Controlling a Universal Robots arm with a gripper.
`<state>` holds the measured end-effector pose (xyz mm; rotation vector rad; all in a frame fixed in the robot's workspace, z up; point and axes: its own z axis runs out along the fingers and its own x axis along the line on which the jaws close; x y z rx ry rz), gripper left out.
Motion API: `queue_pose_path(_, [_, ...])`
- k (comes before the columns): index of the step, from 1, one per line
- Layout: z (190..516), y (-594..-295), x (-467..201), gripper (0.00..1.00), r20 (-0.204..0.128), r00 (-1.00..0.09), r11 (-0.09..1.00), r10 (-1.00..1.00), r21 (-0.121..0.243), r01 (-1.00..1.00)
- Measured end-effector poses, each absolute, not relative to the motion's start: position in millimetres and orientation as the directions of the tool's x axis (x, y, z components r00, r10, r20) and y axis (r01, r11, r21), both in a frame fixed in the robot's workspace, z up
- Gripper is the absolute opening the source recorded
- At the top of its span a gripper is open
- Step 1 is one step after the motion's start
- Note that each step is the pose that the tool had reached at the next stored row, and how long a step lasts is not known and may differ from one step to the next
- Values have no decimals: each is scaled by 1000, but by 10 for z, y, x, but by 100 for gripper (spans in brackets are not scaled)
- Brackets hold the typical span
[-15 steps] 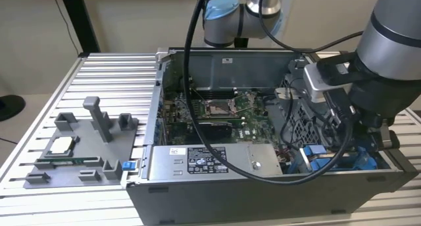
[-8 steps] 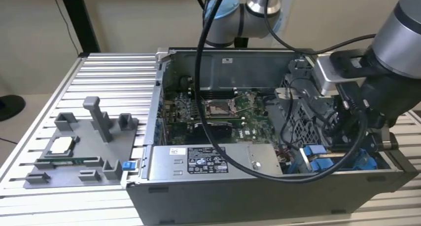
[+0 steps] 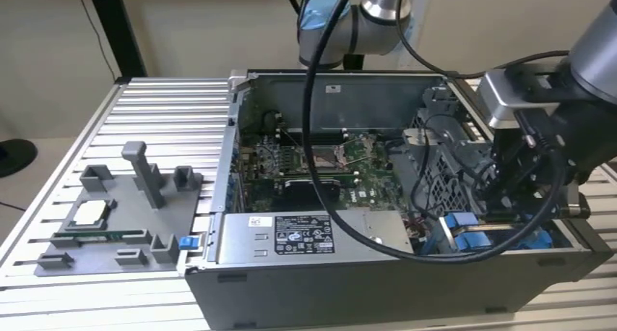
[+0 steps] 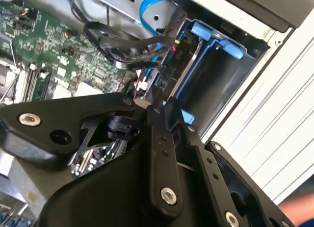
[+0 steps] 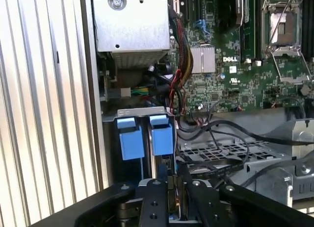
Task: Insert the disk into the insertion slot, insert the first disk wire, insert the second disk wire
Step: 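Insert the second disk wire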
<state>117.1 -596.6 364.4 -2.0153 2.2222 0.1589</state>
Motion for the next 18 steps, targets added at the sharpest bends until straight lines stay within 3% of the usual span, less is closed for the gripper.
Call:
queue_pose_path(4, [3815, -5967, 1175, 100, -172, -95, 99, -981, -13, -995])
queue_pose_path(18, [3824, -5967, 1313, 100, -172, -96, 99, -980, -5, -995])
